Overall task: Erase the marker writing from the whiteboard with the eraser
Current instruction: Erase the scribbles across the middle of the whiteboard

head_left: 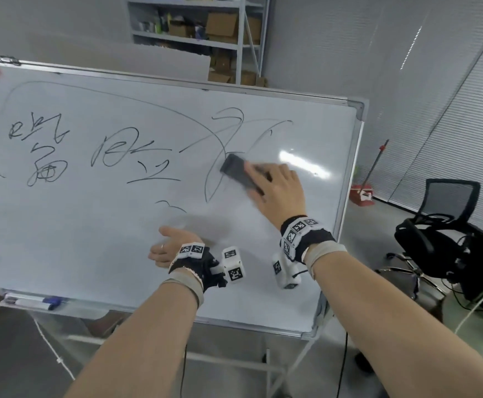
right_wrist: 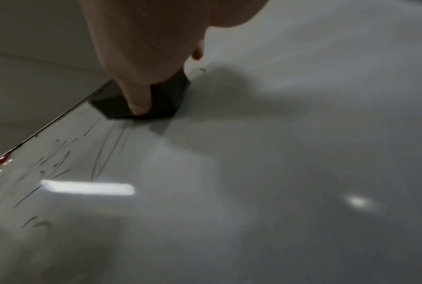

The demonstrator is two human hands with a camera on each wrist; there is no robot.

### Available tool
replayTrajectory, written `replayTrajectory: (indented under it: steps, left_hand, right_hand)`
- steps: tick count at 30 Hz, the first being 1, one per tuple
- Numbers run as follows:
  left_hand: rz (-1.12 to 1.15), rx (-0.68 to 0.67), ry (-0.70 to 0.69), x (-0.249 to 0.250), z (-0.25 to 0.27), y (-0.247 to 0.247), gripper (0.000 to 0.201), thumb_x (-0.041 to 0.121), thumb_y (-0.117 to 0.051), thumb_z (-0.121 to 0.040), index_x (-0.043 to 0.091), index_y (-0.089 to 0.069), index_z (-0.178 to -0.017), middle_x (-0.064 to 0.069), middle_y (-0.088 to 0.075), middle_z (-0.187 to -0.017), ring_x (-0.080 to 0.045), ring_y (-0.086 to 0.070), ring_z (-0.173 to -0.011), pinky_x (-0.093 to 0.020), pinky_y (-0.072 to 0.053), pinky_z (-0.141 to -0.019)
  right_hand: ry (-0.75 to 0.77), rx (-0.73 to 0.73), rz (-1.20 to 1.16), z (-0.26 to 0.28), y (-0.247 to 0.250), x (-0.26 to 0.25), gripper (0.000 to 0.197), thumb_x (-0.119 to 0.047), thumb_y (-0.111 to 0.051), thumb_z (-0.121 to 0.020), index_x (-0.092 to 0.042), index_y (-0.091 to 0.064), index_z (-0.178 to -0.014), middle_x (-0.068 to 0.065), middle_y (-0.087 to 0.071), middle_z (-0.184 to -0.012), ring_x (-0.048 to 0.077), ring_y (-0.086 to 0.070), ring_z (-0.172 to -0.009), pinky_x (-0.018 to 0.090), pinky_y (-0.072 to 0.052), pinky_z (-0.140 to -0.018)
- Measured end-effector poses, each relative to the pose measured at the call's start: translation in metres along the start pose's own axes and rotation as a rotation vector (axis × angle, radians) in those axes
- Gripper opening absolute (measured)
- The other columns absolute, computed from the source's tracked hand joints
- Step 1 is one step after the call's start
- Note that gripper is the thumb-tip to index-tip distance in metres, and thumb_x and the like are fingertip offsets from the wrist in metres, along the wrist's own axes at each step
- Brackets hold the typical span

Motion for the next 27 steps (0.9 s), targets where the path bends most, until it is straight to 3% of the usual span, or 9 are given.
replayTrajectory:
  steps: [4, 7, 9, 14, 16, 19, 21, 23, 27]
  left_hand:
    - [-0.029, -0.064, -0.016, 0.003, 0.010, 0.000, 0.065, 0.044, -0.020, -0.106, 0.007, -0.010, -0.158, -0.015, -0.007, -0.166, -0.033, -0.011, -0.153, -0.045, -0.004, -0.123]
    - [0.012, -0.029, 0.024, 0.008, 0.008, 0.007, 0.072, 0.051, -0.022, -0.104, 0.000, -0.019, -0.155, -0.016, -0.019, -0.162, -0.034, -0.020, -0.149, -0.045, -0.009, -0.124]
    - [0.052, -0.004, 0.042, 0.011, 0.006, 0.011, 0.077, 0.056, -0.022, -0.102, -0.002, -0.021, -0.154, -0.015, -0.022, -0.161, -0.033, -0.022, -0.148, -0.043, -0.009, -0.123]
    - [0.089, 0.052, 0.022, 0.007, -0.003, 0.013, 0.075, 0.054, -0.023, -0.103, -0.003, -0.026, -0.152, -0.016, -0.024, -0.161, -0.033, -0.022, -0.148, -0.042, -0.009, -0.123]
    - [0.091, 0.056, 0.009, 0.006, -0.003, 0.011, 0.075, 0.054, -0.023, -0.103, -0.002, -0.026, -0.153, -0.015, -0.022, -0.161, -0.032, -0.020, -0.149, -0.043, -0.008, -0.122]
    - [0.079, 0.062, 0.037, 0.002, -0.001, 0.011, 0.077, 0.056, -0.023, -0.102, -0.002, -0.024, -0.154, -0.015, -0.021, -0.162, -0.031, -0.020, -0.150, -0.042, -0.008, -0.122]
    - [0.060, 0.045, 0.045, 0.001, -0.001, 0.008, 0.077, 0.055, -0.024, -0.102, -0.001, -0.022, -0.154, -0.015, -0.018, -0.163, -0.030, -0.017, -0.151, -0.042, -0.006, -0.123]
    - [-0.007, 0.008, -0.016, 0.000, -0.003, 0.001, 0.070, 0.048, -0.023, -0.104, 0.001, -0.019, -0.156, -0.018, -0.016, -0.163, -0.033, -0.014, -0.152, -0.044, -0.005, -0.123]
    - [-0.142, 0.046, -0.084, -0.006, -0.016, 0.001, 0.061, 0.039, -0.026, -0.105, 0.006, -0.021, -0.156, -0.022, -0.017, -0.162, -0.037, -0.015, -0.151, -0.048, -0.008, -0.124]
  right_hand:
    - [-0.424, 0.168, 0.075, -0.028, 0.039, 0.074, 0.053, -0.036, -0.057, -0.096, -0.019, -0.050, -0.145, 0.017, -0.061, -0.118, 0.034, -0.053, -0.103, 0.042, -0.045, -0.089]
    - [-0.550, 0.175, 0.111, -0.048, 0.044, 0.090, 0.056, -0.038, -0.050, -0.095, -0.018, -0.048, -0.147, 0.019, -0.058, -0.120, 0.038, -0.051, -0.105, 0.046, -0.047, -0.091]
    - [-0.488, 0.172, 0.055, -0.052, 0.033, 0.071, 0.055, -0.038, -0.054, -0.095, -0.019, -0.049, -0.147, 0.017, -0.058, -0.119, 0.036, -0.051, -0.104, 0.044, -0.047, -0.090]
    - [0.066, -0.025, -0.062, -0.028, -0.005, -0.008, 0.051, -0.033, -0.068, -0.090, -0.020, -0.058, -0.139, 0.010, -0.062, -0.114, 0.032, -0.054, -0.096, 0.047, -0.049, -0.080]
    - [0.028, 0.036, -0.033, -0.031, 0.005, 0.008, 0.050, -0.031, -0.067, -0.092, -0.017, -0.058, -0.139, 0.012, -0.063, -0.112, 0.033, -0.054, -0.095, 0.045, -0.048, -0.082]
    - [-0.368, 0.244, 0.016, -0.035, 0.030, 0.066, 0.051, -0.034, -0.059, -0.095, -0.016, -0.055, -0.143, 0.017, -0.061, -0.114, 0.035, -0.053, -0.099, 0.042, -0.047, -0.088]
    - [-0.522, 0.263, 0.000, -0.033, 0.034, 0.082, 0.054, -0.035, -0.058, -0.094, -0.018, -0.052, -0.145, 0.016, -0.059, -0.117, 0.035, -0.051, -0.103, 0.043, -0.048, -0.092]
    - [-0.460, 0.220, -0.038, -0.023, 0.027, 0.069, 0.054, -0.034, -0.062, -0.093, -0.021, -0.053, -0.144, 0.015, -0.058, -0.116, 0.032, -0.050, -0.102, 0.040, -0.047, -0.089]
    - [0.005, 0.039, -0.177, 0.022, 0.005, 0.009, 0.051, -0.032, -0.074, -0.086, -0.020, -0.063, -0.134, 0.008, -0.062, -0.108, 0.026, -0.051, -0.096, 0.034, -0.049, -0.079]
Point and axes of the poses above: each hand's wrist, its own z-axis away from the middle knuckle, its own y-axis out of the back of the hand, x = y × z, the point moved 6 cm from there along -z, towards the middle knuckle
